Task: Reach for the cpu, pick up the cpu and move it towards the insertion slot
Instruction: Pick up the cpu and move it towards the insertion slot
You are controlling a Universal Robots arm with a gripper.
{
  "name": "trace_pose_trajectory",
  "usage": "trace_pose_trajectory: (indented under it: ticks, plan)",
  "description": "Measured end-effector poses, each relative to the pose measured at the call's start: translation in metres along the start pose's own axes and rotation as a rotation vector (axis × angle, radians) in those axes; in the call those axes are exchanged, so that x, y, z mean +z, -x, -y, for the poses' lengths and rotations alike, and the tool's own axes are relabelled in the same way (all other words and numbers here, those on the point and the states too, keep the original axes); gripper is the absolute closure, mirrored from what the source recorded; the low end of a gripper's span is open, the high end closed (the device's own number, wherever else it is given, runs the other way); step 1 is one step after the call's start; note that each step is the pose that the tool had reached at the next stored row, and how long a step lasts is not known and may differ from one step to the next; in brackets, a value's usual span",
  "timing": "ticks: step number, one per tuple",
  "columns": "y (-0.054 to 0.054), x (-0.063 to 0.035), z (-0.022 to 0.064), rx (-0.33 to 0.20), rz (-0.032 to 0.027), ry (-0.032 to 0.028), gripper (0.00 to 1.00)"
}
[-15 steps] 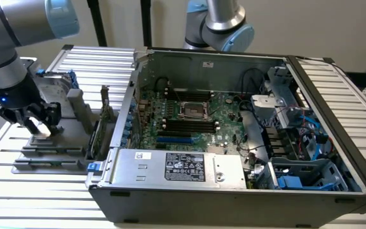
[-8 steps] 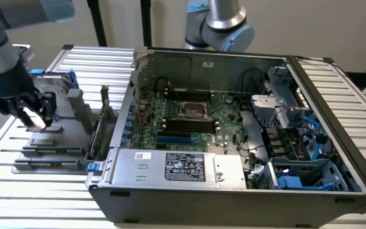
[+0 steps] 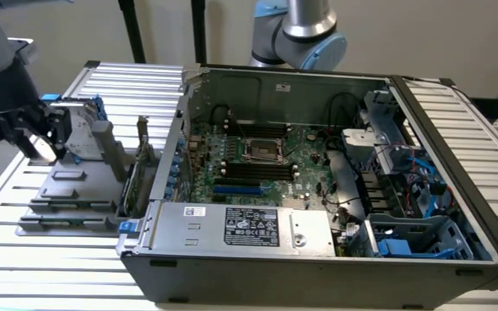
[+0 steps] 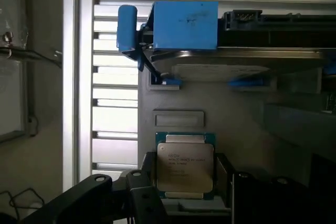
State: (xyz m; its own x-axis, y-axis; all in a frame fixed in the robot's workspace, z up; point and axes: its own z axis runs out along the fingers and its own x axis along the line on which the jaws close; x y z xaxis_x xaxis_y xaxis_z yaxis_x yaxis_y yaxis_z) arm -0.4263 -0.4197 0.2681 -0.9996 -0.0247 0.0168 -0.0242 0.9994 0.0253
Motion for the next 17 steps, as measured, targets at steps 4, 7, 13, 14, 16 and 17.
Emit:
trace_pose_trajectory:
  ticks: [4,7,13,14,16,17]
  plan:
    - [0.005,-0.0182,-0.0003,0.000,0.0000,0.0000,0.45]
    - [0.014,-0.0320,-0.0004,-0.001,0.0002,0.0009,0.45]
    - [0.036,-0.0596,-0.0002,-0.003,0.0004,0.0099,0.45]
    - [0.040,-0.0642,-0.0002,-0.003,0.0004,0.0113,0.45]
    - [0.048,-0.0736,-0.0001,-0.004,0.0000,0.0136,0.45]
    - [0.053,-0.0781,-0.0001,-0.004,-0.0002,0.0147,0.45]
